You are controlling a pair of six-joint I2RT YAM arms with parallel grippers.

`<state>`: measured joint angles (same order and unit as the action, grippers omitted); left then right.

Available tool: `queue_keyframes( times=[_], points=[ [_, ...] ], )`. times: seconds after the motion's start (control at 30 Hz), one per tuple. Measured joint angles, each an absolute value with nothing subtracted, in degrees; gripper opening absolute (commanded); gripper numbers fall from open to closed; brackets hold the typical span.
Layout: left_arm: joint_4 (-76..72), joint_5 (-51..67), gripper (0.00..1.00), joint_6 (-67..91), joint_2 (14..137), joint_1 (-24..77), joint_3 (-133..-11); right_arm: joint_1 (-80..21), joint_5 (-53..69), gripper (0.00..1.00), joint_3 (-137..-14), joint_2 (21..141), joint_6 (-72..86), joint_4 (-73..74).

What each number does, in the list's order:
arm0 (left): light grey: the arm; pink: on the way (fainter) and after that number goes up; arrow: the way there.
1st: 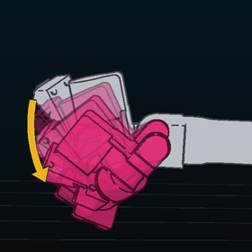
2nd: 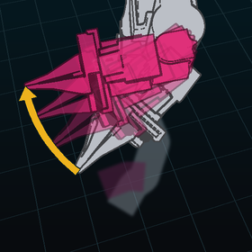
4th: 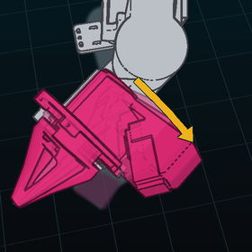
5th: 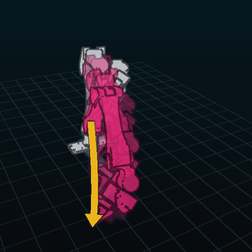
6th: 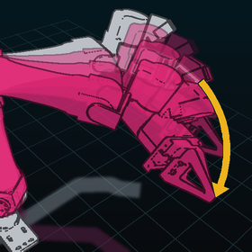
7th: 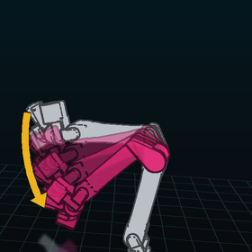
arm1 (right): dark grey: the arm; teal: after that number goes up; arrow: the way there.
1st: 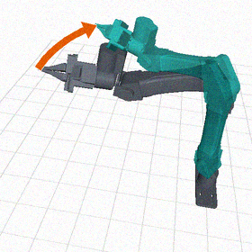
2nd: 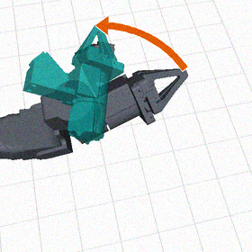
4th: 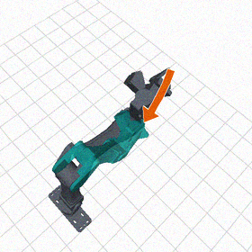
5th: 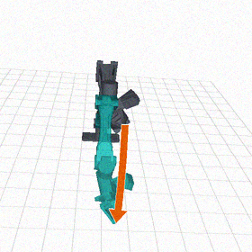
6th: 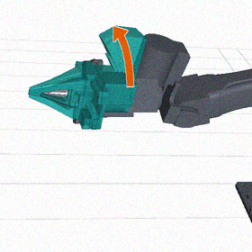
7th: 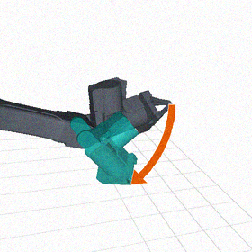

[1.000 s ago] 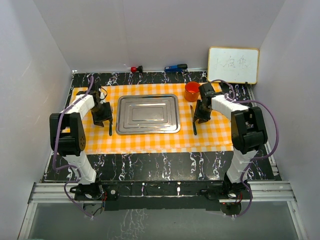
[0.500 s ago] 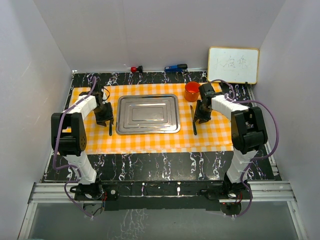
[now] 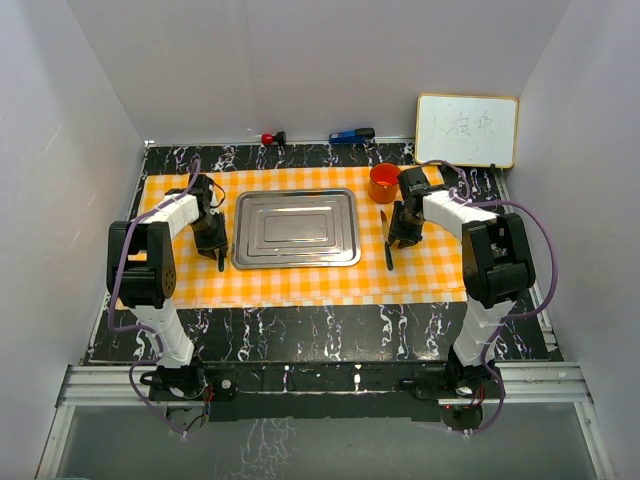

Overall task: Set the dinner table for one person
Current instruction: Adjust the fork on the napkin.

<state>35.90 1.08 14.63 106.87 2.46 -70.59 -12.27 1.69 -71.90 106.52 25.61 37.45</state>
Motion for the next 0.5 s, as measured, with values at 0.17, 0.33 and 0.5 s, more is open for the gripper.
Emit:
queue_keyframes(
  times=[0.17, 0.33, 0.5],
  points=[
    [36.0, 0.0, 0.12, 14.6, 106.9, 2.5, -70.6, -12.3, 1.7, 0.27, -71.4, 106.5, 25.6, 37.5],
    [36.1, -0.2, 0.08, 14.4, 106.9, 2.6, -70.6, -12.3, 1.7, 0.27, -71.4, 106.5, 25.6, 37.5],
    [36.2, -0.6, 0.07, 14.1, 106.9, 2.7, -70.6, -12.3, 1.8, 0.27, -71.4, 106.5, 25.6, 37.5]
  ],
)
